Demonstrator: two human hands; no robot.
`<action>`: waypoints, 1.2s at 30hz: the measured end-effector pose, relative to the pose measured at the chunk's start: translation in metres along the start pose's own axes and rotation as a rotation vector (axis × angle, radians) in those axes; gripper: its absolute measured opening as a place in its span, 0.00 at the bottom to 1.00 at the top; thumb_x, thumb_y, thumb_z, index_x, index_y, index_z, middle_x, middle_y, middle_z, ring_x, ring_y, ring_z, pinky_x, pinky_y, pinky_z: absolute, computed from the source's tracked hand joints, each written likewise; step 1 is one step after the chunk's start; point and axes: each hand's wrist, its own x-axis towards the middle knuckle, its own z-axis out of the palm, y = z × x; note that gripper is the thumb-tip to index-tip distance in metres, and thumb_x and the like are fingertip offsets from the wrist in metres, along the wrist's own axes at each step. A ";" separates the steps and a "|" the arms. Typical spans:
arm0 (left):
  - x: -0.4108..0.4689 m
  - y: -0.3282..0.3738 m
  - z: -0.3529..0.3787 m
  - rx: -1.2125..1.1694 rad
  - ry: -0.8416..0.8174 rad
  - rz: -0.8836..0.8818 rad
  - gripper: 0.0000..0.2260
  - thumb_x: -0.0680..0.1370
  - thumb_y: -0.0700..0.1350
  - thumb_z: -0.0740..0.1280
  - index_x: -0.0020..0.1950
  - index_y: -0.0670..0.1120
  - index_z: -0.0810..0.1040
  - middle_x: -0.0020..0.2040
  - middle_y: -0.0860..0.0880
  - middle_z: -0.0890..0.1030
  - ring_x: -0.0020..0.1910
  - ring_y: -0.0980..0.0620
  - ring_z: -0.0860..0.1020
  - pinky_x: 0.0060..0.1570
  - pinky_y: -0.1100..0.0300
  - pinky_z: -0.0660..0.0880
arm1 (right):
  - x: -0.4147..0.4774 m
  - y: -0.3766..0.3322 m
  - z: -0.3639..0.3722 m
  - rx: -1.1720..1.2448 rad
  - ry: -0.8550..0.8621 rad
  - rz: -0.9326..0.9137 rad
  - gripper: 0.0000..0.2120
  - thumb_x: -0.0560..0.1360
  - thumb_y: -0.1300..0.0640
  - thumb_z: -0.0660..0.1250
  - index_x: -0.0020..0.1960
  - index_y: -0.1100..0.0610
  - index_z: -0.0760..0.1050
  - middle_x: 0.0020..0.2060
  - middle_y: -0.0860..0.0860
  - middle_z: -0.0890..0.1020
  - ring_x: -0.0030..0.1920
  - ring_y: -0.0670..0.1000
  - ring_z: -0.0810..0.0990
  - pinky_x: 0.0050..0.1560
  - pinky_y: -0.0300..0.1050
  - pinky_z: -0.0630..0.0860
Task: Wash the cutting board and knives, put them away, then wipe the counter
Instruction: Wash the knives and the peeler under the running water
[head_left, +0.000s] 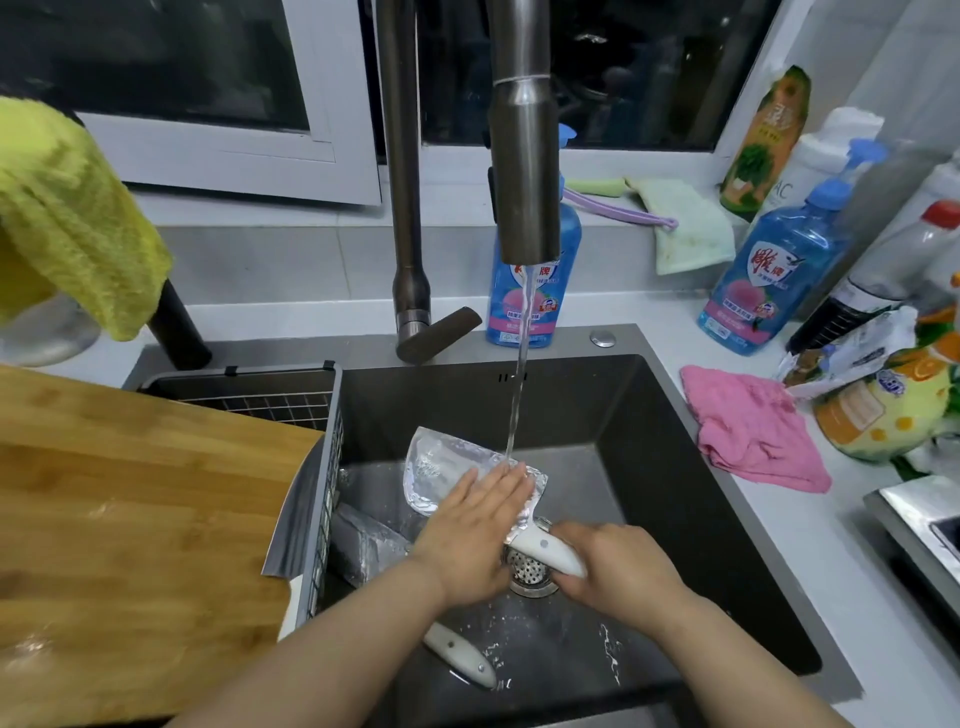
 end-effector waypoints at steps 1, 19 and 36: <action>0.001 -0.006 -0.002 0.004 0.006 -0.037 0.39 0.75 0.49 0.61 0.74 0.45 0.36 0.76 0.48 0.37 0.74 0.53 0.35 0.66 0.59 0.29 | -0.001 0.001 0.000 0.001 0.002 0.004 0.17 0.74 0.49 0.60 0.63 0.48 0.70 0.57 0.51 0.80 0.58 0.56 0.77 0.53 0.44 0.71; 0.004 0.021 -0.001 0.010 -0.033 -0.116 0.42 0.73 0.51 0.65 0.75 0.50 0.38 0.74 0.44 0.33 0.72 0.47 0.30 0.66 0.53 0.29 | -0.004 -0.010 -0.001 0.003 -0.048 0.000 0.15 0.76 0.49 0.59 0.61 0.50 0.70 0.58 0.52 0.79 0.58 0.57 0.76 0.52 0.45 0.71; -0.006 -0.016 -0.003 -0.042 -0.001 -0.374 0.45 0.72 0.54 0.66 0.74 0.46 0.36 0.75 0.43 0.34 0.74 0.46 0.34 0.71 0.51 0.34 | -0.008 -0.003 0.005 0.005 -0.016 0.029 0.13 0.75 0.49 0.59 0.58 0.49 0.71 0.55 0.51 0.80 0.56 0.58 0.77 0.50 0.45 0.71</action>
